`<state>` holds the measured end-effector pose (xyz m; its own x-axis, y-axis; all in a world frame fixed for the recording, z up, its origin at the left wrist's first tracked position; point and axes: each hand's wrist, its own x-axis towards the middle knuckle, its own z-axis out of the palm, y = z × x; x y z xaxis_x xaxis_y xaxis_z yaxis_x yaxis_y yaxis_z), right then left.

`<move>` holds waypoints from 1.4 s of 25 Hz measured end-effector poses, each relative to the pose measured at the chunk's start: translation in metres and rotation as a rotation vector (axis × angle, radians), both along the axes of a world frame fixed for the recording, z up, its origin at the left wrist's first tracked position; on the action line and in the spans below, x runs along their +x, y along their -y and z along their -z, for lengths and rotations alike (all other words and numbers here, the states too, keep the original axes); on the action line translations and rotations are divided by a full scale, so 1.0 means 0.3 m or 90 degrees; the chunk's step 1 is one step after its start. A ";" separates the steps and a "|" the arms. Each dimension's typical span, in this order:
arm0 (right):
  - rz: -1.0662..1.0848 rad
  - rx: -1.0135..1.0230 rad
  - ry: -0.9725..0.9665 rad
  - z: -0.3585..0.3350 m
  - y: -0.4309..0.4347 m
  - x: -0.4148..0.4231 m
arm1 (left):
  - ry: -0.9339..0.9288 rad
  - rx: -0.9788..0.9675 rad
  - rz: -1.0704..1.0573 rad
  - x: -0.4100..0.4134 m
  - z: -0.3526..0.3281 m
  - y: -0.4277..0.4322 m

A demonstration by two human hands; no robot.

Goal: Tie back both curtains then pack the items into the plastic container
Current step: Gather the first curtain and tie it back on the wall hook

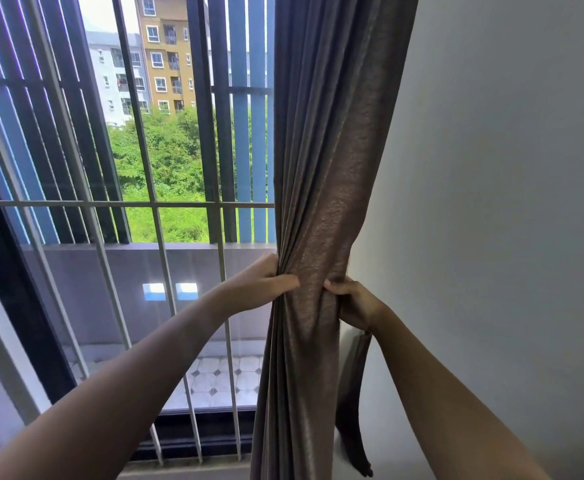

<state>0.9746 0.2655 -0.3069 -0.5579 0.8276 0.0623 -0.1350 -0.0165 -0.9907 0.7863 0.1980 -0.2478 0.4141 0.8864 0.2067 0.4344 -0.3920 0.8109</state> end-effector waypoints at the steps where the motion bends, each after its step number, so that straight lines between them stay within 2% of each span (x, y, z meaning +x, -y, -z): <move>1: 0.019 0.021 0.022 0.007 0.007 0.001 | 0.000 0.002 -0.017 -0.002 0.007 -0.003; 3: 0.097 0.069 0.033 0.030 0.032 0.002 | -0.023 0.041 -0.077 0.000 0.013 -0.012; 6: 0.210 0.102 -0.012 0.084 0.060 0.019 | -0.136 0.130 -0.198 0.026 -0.007 -0.037; 8: 0.253 0.076 -0.036 0.105 0.078 0.026 | -0.233 0.175 -0.289 0.054 -0.023 -0.059; 10: 0.267 0.046 -0.041 0.105 0.099 0.034 | -0.273 0.172 -0.342 0.092 -0.036 -0.072; 12: 0.276 0.004 0.020 0.100 0.123 0.030 | -0.294 0.145 -0.361 0.135 -0.051 -0.077; 14: 0.296 -0.034 0.074 0.122 0.136 0.028 | -0.303 0.121 -0.357 0.172 -0.062 -0.090; 19: 0.294 -0.070 0.091 0.083 0.165 0.033 | -0.268 0.075 -0.273 0.233 -0.056 -0.116; 22: 0.290 0.035 0.046 0.067 0.159 0.030 | -0.261 0.066 -0.260 0.245 -0.060 -0.120; 24: 0.309 0.148 0.015 0.091 0.152 0.017 | -0.294 0.070 -0.236 0.257 -0.071 -0.131; 26: 0.315 0.184 0.018 0.111 0.153 0.010 | -0.339 0.072 -0.199 0.270 -0.092 -0.135; 28: 0.333 0.194 0.077 0.107 0.152 0.010 | -0.385 0.071 -0.171 0.277 -0.117 -0.143; 30: 0.402 0.218 0.256 0.085 0.149 0.011 | -0.430 0.057 -0.167 0.283 -0.140 -0.154; 31: 0.412 0.232 0.295 0.077 0.149 0.013 | -0.440 0.043 -0.169 0.286 -0.148 -0.160; 33: 0.346 0.208 0.240 0.081 0.153 0.015 | -0.445 0.016 -0.178 0.297 -0.164 -0.163; 35: 0.298 0.208 0.241 0.098 0.151 0.002 | -0.473 0.019 -0.184 0.314 -0.180 -0.166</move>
